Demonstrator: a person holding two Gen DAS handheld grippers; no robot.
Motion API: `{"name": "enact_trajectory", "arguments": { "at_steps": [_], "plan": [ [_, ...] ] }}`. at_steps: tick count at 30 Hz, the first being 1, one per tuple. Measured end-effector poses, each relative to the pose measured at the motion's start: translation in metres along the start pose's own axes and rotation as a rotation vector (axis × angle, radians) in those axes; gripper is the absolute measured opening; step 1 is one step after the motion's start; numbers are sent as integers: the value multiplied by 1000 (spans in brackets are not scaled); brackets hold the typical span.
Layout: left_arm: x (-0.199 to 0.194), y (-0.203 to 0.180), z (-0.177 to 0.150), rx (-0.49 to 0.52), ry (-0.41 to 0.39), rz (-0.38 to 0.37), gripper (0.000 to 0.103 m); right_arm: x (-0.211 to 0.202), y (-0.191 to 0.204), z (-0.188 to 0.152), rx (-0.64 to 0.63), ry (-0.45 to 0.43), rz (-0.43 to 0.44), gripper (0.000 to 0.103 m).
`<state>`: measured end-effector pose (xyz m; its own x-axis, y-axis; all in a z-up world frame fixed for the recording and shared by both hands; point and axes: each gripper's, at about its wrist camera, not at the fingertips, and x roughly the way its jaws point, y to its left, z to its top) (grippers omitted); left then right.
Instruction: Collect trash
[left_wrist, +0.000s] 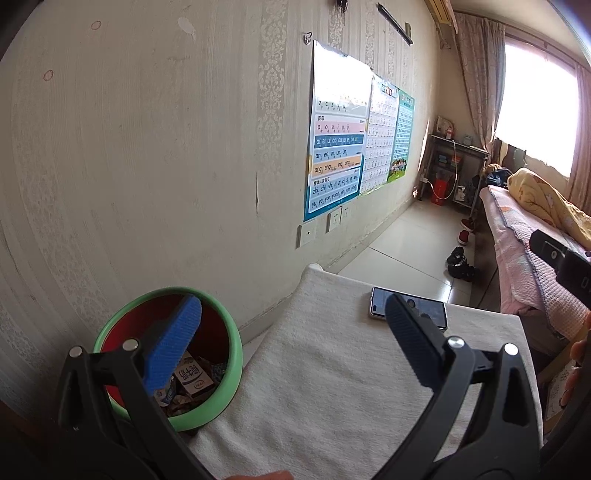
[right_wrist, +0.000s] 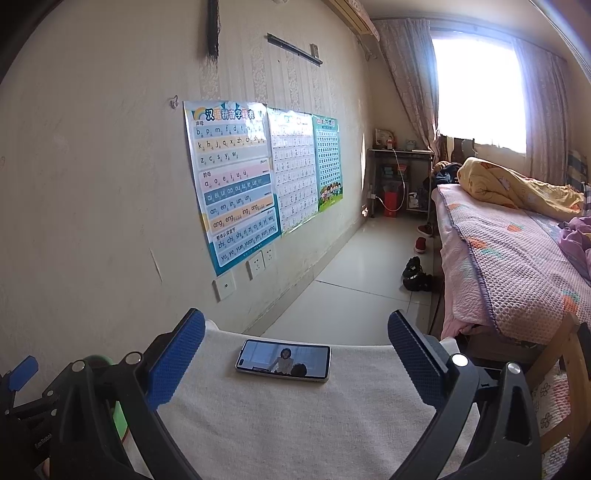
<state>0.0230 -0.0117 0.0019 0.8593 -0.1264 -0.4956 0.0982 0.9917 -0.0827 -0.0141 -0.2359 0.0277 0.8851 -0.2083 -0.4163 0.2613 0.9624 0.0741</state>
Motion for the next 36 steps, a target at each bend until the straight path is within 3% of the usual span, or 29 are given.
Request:
{"name": "enact_trajectory", "arguments": {
  "at_steps": [25,28,30,33,36],
  "plan": [
    [-3,4,0,-16,-1,-29,98,5,-2,-8,-8,33,1,96],
    [-3,7,0,-4,2,-25,98,22,-16,-29,-8,117,-27,96],
    [-1,14,-2,-14,18,-18,98,41,-39,-56,19,212,-100,96],
    [5,35,-9,-77,58,-2,98,68,-82,-108,48,347,-239,96],
    [9,59,-18,-144,89,17,98,86,-118,-153,123,507,-280,96]
  ]
}}
